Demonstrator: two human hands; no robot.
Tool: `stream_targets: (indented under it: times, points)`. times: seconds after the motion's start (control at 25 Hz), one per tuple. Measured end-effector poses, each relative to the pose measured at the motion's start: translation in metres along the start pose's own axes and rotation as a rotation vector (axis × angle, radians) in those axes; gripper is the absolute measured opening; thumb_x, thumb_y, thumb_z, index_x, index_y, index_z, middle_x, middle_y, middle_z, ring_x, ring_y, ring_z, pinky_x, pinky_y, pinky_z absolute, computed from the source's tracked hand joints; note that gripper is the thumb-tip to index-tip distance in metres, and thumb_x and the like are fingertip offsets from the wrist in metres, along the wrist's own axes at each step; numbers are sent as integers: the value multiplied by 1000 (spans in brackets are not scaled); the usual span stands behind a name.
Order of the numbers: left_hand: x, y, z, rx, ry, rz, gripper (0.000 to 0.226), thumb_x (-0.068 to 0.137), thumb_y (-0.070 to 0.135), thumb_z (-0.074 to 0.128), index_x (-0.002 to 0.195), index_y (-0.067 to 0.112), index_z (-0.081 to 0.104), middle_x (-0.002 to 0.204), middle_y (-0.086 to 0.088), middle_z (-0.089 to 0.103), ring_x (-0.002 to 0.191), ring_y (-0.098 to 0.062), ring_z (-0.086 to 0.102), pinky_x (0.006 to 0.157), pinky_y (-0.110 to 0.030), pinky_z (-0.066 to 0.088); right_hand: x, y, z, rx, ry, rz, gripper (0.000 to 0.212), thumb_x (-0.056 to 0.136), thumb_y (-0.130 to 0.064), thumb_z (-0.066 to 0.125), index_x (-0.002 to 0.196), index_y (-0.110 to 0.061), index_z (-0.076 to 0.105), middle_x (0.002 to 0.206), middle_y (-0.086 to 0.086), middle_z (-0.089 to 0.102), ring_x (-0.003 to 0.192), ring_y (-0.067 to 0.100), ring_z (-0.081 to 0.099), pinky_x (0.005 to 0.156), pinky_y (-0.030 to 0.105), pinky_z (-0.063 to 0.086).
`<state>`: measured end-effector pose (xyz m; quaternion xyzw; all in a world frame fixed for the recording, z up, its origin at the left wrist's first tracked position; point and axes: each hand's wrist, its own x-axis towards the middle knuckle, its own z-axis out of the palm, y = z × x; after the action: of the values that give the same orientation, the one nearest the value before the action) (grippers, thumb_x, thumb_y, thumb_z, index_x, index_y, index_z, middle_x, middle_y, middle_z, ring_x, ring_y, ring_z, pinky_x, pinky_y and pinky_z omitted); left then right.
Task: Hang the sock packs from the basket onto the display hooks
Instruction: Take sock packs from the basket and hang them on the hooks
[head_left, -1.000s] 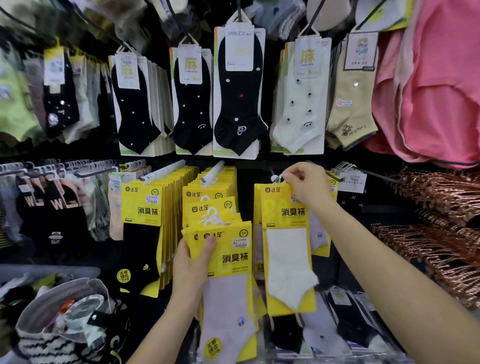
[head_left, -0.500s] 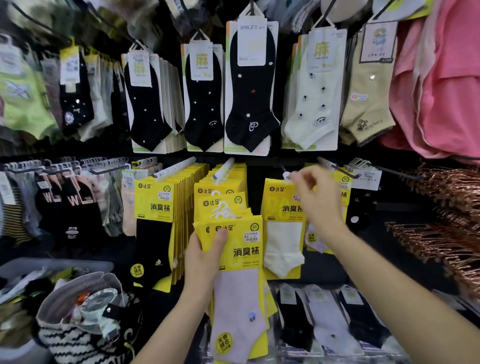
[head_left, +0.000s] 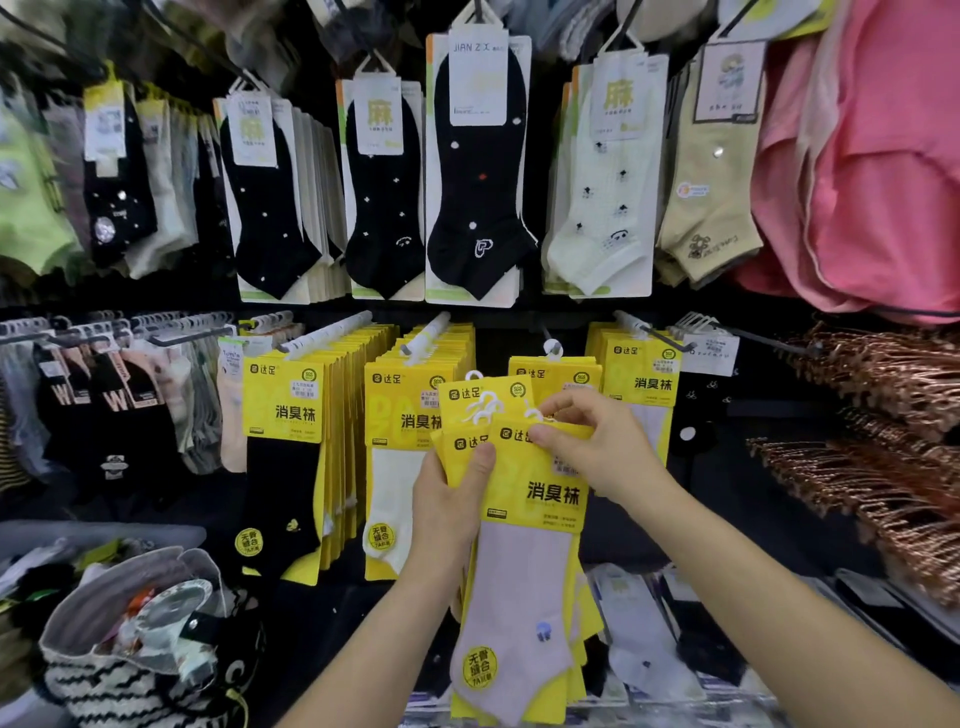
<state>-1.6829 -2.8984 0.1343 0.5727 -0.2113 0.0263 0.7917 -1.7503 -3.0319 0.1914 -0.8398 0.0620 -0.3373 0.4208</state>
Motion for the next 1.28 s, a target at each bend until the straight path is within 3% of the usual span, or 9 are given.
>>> stream_targets:
  times: [0.2,0.32,0.6,0.76,0.88,1.04,1.12,1.2,1.28]
  points:
    - [3,1,11,63,-43,43,11,86,32,61,95,36,55,100,19,63,87,8,60,63,-9,50,14,-1,-16,-80,-6,-14,19,91,-20,59,73,-24,63,66,-10,54,60,5,45,52,11,36]
    - [4,1,12,66,-44,69,11,88,30,59,96,36,55,98,22,62,85,15,60,64,-5,48,34,1,-29,-181,81,20,17,95,-21,51,81,-15,59,62,-7,46,54,7,39,48,21,29]
    - [8,-3,-28,73,69,76,13,86,30,61,96,35,56,99,14,66,89,-2,65,68,-22,53,78,-4,-37,-222,184,14,15,94,-20,52,81,-17,58,65,-10,49,58,4,43,51,22,32]
    - [6,-4,-57,133,119,69,11,85,26,62,92,31,56,92,13,66,74,5,66,51,-8,48,83,-2,-20,-289,141,-4,18,92,-23,54,75,-19,60,68,-11,55,62,10,49,53,24,36]
    - [8,3,-62,190,115,104,13,87,25,61,98,26,56,93,13,64,78,4,64,53,-5,46,85,-3,-19,-373,142,21,17,90,-29,58,75,-21,60,77,-4,62,73,16,56,62,29,42]
    - [8,10,-50,182,94,110,11,86,27,61,95,28,55,90,17,63,72,14,62,54,-5,46,59,-12,-18,-158,378,-83,16,83,-38,63,77,-26,54,79,-6,59,75,8,55,62,27,40]
    - [7,10,-41,162,61,102,10,85,30,61,93,32,55,94,15,65,80,5,65,64,-14,51,31,-18,-2,-45,253,-117,30,70,-55,66,71,-29,50,69,-12,55,63,1,51,56,24,39]
    - [6,9,-31,159,38,98,10,86,32,61,94,33,56,97,15,65,89,-1,64,69,-16,51,7,-21,17,-150,22,-13,57,47,-76,62,78,-30,46,70,-12,54,64,2,50,57,28,42]
    - [5,9,-19,142,28,67,10,85,33,62,93,32,56,98,14,65,92,-4,63,69,-16,50,-1,-18,24,-272,-76,81,71,40,-79,64,86,-28,43,77,-10,56,72,9,55,60,33,45]
